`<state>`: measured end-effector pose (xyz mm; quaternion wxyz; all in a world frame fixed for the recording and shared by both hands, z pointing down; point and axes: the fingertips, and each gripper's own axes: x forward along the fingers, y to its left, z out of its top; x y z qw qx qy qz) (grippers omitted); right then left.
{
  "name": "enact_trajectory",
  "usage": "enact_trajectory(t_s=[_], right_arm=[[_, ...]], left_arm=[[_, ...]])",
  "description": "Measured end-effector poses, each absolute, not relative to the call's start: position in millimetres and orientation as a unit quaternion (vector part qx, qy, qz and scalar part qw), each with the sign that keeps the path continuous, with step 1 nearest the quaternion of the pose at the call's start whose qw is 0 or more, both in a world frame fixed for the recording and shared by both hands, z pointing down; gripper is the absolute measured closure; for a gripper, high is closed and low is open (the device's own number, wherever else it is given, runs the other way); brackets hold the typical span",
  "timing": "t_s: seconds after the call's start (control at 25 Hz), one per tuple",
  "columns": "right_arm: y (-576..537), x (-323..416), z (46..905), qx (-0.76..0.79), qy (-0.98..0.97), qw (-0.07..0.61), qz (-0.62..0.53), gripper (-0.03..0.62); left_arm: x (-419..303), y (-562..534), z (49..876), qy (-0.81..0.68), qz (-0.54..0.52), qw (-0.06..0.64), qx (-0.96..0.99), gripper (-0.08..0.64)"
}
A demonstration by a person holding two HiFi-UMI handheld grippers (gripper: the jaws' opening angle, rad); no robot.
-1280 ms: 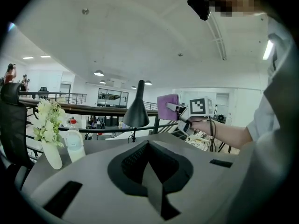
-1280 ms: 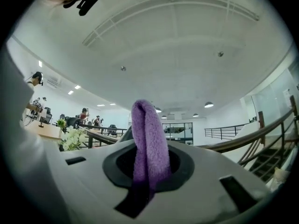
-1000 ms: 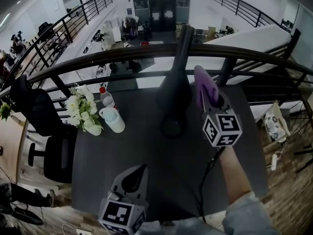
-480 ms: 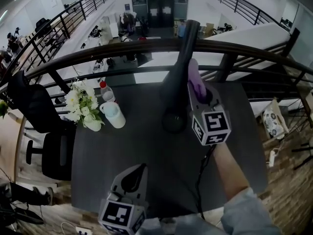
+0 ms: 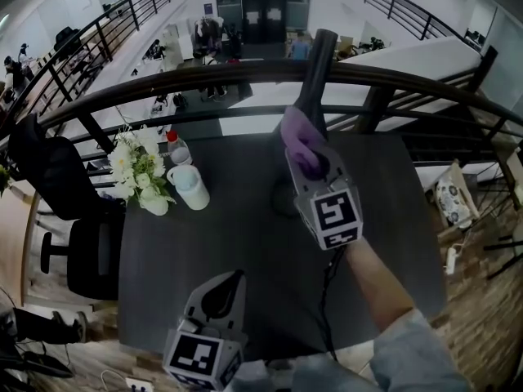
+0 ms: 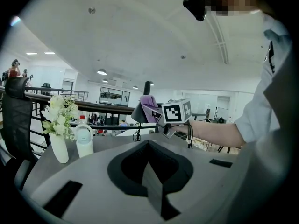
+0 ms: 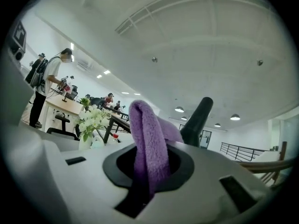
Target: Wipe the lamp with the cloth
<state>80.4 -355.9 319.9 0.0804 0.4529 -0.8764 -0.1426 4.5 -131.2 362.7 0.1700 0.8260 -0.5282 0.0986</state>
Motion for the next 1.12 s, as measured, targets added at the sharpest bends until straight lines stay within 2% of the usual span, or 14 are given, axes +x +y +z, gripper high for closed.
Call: enact_trajectory(t_s=[0.48,0.84,1.12], right_arm=[[-334.8,23.9,353.5,0.397,-0.906,0.116,-0.089,0.541],[-349.8,3.3,357.0,0.401,-0.894,0.171,-0.104,0.541],[-355.7,-17.1,349.5,0.382,-0.905,0.170,-0.083,0.541]], left_arm=[[-15.8,-127.3,361.7,-0.535,0.090,0.172,0.822,0.560],[-28.9,-124.0,369.2,-0.547,0.086,0.177,0.813,0.560],[-29.7,-124.0,369.3,-0.544,0.089,0.175,0.816,0.560]])
